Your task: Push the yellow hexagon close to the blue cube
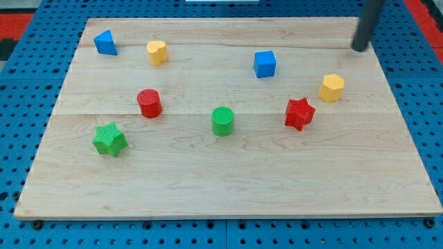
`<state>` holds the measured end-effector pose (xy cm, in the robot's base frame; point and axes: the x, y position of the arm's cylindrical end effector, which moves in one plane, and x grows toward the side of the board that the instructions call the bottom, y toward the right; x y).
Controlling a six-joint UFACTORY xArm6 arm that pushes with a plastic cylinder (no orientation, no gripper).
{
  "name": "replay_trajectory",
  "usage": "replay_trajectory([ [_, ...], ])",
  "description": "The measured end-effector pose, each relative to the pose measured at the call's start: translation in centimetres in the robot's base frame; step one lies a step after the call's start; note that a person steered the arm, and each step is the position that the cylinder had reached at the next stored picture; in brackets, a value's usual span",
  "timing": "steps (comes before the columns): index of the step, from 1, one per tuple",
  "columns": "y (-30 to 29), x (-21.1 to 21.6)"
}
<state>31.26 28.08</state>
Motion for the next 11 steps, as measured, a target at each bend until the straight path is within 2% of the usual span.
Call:
replay_trajectory([
  [1,-1.9,8.5],
  [2,-3.8,10.7],
  [3,-12.0,9.1],
  [4,-13.4,6.2],
  [11,-15.2,5.0],
])
